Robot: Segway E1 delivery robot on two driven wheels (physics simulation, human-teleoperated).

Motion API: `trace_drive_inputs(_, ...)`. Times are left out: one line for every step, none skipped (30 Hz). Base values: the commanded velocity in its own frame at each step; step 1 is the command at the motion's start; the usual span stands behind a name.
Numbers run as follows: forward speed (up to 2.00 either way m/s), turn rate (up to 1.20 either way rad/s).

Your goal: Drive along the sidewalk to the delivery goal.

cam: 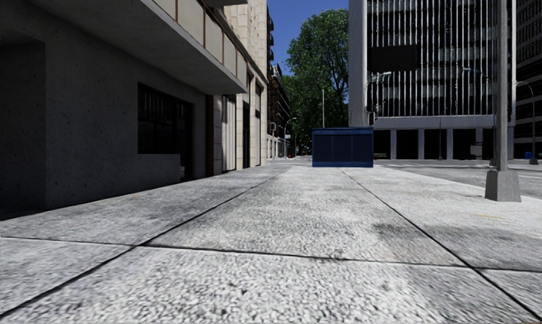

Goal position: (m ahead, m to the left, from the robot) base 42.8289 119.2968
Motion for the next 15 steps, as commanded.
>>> trace_drive_inputs(1.94,0.00)
trace_drive_inputs(1.94,0.00)
trace_drive_inputs(1.94,0.00)
trace_drive_inputs(1.95,0.00)
trace_drive_inputs(1.96,0.00)
trace_drive_inputs(1.96,0.00)
trace_drive_inputs(1.97,0.00)
trace_drive_inputs(1.97,0.00)
trace_drive_inputs(1.97,0.00)
trace_drive_inputs(1.97,0.00)
trace_drive_inputs(1.97,0.00)
trace_drive_inputs(1.97,0.00)
trace_drive_inputs(1.97,0.00)
trace_drive_inputs(1.97,0.00)
trace_drive_inputs(1.97,0.00)
